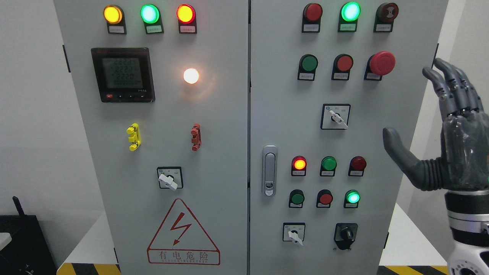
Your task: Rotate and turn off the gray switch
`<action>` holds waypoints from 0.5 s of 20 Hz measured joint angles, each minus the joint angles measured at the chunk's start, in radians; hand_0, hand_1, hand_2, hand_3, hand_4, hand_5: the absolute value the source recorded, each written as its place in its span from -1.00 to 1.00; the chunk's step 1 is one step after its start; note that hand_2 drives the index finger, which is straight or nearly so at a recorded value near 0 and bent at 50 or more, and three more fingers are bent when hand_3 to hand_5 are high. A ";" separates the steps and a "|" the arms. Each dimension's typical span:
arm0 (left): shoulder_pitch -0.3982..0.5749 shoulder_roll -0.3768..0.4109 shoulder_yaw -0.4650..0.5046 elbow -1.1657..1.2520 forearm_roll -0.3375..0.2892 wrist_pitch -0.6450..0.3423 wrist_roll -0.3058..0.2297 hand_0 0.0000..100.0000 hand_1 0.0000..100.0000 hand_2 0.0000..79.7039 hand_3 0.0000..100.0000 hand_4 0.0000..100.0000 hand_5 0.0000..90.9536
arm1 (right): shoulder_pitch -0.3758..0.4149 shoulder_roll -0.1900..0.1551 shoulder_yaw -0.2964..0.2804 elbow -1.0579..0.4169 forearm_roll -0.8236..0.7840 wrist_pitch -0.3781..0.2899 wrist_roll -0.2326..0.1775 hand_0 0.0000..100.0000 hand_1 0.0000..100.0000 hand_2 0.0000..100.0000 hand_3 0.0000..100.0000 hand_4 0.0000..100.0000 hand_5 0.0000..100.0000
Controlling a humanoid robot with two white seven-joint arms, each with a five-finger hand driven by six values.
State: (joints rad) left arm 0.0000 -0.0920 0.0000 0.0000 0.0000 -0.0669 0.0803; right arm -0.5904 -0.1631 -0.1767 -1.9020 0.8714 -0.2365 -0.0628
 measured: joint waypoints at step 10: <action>0.000 0.000 0.000 0.000 0.000 0.000 0.000 -0.76 -0.22 -1.00 -1.00 -1.00 -1.00 | -0.002 0.000 0.000 0.000 0.000 0.000 0.000 -0.48 -0.58 -1.00 -1.00 -1.00 -1.00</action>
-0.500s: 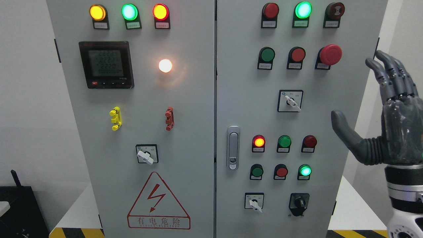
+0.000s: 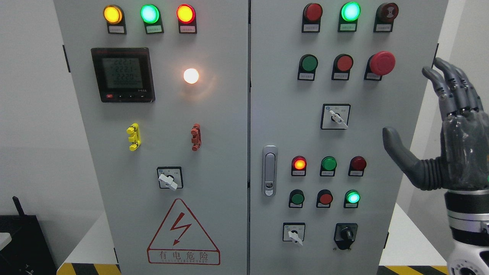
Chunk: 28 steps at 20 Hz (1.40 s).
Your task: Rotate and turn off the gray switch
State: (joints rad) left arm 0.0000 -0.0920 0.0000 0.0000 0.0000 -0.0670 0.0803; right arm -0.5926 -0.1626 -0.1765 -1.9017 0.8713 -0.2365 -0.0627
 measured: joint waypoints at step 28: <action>0.000 0.000 0.000 0.000 0.000 -0.004 0.000 -0.76 -0.22 -1.00 -1.00 -1.00 -1.00 | -0.013 0.151 0.032 -0.004 -0.010 0.087 -0.004 -0.83 -0.02 -0.20 0.76 0.88 1.00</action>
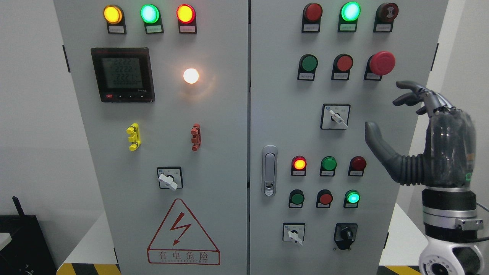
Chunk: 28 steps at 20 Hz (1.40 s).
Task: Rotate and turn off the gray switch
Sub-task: 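Move the right hand toward the upper gray rotary switch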
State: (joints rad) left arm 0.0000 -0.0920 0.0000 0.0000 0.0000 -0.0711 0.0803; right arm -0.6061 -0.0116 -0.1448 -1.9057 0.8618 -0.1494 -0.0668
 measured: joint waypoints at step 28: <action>0.000 0.000 0.000 0.000 0.000 0.005 0.000 -0.76 -0.22 -1.00 -1.00 -1.00 -1.00 | 0.004 0.101 0.071 0.053 -0.003 0.199 -0.022 -0.95 -0.06 0.10 0.95 0.94 1.00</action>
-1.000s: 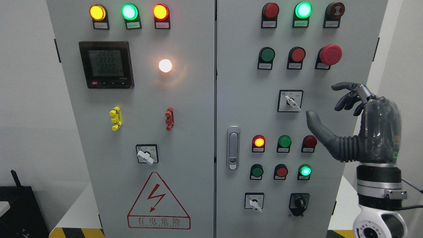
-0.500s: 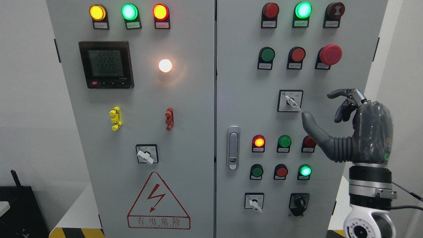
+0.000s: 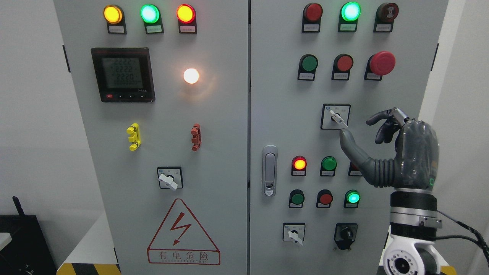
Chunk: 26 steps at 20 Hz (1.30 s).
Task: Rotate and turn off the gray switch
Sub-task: 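Move the right hand toward the upper gray rotary switch, then pinch the gray switch knob between right thumb and fingers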
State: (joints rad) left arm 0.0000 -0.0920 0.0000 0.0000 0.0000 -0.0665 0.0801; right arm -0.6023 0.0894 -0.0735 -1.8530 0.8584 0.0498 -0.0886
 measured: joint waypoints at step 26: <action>0.000 0.000 0.000 0.000 0.000 0.005 -0.001 -0.76 -0.22 -1.00 -1.00 -1.00 -1.00 | -0.043 0.015 0.028 0.074 -0.015 0.043 -0.032 -0.81 -0.04 0.20 0.96 0.96 1.00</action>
State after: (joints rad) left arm 0.0000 -0.0920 0.0000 0.0000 0.0000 -0.0613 0.0796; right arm -0.6455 0.1041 -0.0455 -1.7791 0.8437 0.0930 -0.1207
